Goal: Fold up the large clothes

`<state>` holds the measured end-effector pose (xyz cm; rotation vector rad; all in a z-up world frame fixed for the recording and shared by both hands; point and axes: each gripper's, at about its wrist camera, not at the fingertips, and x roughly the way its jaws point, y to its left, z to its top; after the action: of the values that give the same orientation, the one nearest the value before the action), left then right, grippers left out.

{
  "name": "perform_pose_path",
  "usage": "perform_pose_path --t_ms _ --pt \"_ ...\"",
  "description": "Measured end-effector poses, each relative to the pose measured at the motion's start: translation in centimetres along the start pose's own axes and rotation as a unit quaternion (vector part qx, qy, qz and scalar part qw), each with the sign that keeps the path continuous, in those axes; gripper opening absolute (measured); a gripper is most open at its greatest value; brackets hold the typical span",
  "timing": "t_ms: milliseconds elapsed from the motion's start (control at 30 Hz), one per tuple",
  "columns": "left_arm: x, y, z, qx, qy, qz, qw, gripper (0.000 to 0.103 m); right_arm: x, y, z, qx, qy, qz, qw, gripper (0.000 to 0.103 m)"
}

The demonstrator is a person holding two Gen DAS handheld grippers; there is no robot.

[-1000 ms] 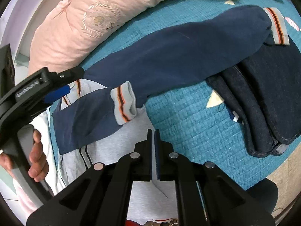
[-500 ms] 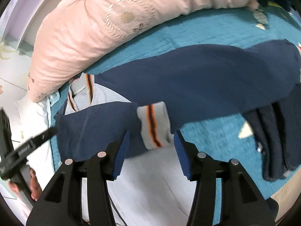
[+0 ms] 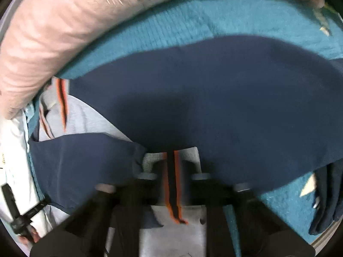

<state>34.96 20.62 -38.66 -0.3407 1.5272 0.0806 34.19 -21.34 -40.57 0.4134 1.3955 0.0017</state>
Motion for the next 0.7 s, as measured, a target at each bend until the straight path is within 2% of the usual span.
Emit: perform_pose_path --t_ms 167,200,300,400,500,667,700 --pt "-0.6 1.0 -0.5 -0.010 -0.014 -0.019 0.9997 0.000 -1.2 0.1 0.2 0.002 -0.023 -0.027 0.999 0.000" --pt "-0.7 1.0 -0.6 -0.008 -0.015 -0.017 0.9997 0.000 -1.4 -0.1 0.5 0.010 -0.016 -0.040 0.999 0.000" --pt "-0.8 1.0 -0.7 -0.007 -0.018 -0.011 0.9997 0.000 -1.7 -1.0 1.1 0.017 -0.008 -0.031 0.999 0.004" --pt "-0.9 1.0 -0.7 -0.006 -0.023 -0.011 0.9997 0.000 -1.2 -1.3 1.2 0.003 0.002 -0.057 0.998 0.005" --pt "-0.6 0.9 -0.7 -0.020 -0.021 -0.020 0.9994 0.000 0.0 -1.9 1.2 0.014 0.027 -0.048 0.998 0.009" --pt "-0.6 1.0 -0.8 -0.014 -0.024 -0.016 0.9995 0.000 0.3 -2.8 1.7 0.035 0.036 -0.029 0.998 0.017" --pt "-0.7 1.1 -0.8 -0.018 -0.024 -0.017 0.9994 0.000 0.0 -3.3 1.9 0.043 0.035 -0.023 0.998 0.026"
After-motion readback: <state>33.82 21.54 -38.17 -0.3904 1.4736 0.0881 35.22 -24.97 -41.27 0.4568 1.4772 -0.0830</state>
